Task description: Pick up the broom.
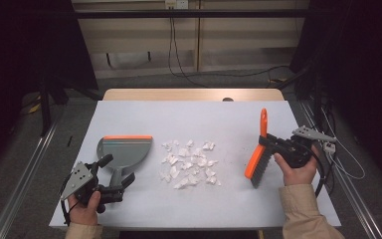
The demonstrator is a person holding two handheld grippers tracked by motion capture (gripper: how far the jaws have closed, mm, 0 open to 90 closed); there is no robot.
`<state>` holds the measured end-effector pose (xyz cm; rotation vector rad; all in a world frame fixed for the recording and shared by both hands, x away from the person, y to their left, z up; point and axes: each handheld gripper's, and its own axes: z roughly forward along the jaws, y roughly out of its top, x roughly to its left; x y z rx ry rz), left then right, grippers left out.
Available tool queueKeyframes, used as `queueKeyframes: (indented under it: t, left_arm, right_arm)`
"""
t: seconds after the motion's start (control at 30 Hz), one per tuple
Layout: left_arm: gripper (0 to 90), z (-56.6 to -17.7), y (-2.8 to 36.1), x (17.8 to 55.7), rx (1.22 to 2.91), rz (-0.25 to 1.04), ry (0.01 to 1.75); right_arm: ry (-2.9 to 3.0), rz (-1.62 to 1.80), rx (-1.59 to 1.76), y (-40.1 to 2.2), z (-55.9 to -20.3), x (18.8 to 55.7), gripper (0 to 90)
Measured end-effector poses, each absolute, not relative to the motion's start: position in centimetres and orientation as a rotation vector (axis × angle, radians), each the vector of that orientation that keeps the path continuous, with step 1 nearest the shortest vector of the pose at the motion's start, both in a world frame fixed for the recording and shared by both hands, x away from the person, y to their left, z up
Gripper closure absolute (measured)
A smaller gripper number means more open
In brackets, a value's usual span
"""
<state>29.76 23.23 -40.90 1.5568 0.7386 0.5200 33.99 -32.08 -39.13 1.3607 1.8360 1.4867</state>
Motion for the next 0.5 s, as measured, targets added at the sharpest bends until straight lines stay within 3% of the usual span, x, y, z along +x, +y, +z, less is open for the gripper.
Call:
queueKeyframes:
  t: [0.5]
  left_arm:
    - [2.4,-40.5,22.1,29.7,1.575,0.503,0.709]
  right_arm:
    - [1.806,1.625,1.256,-31.4,-38.3,33.5,71.5]
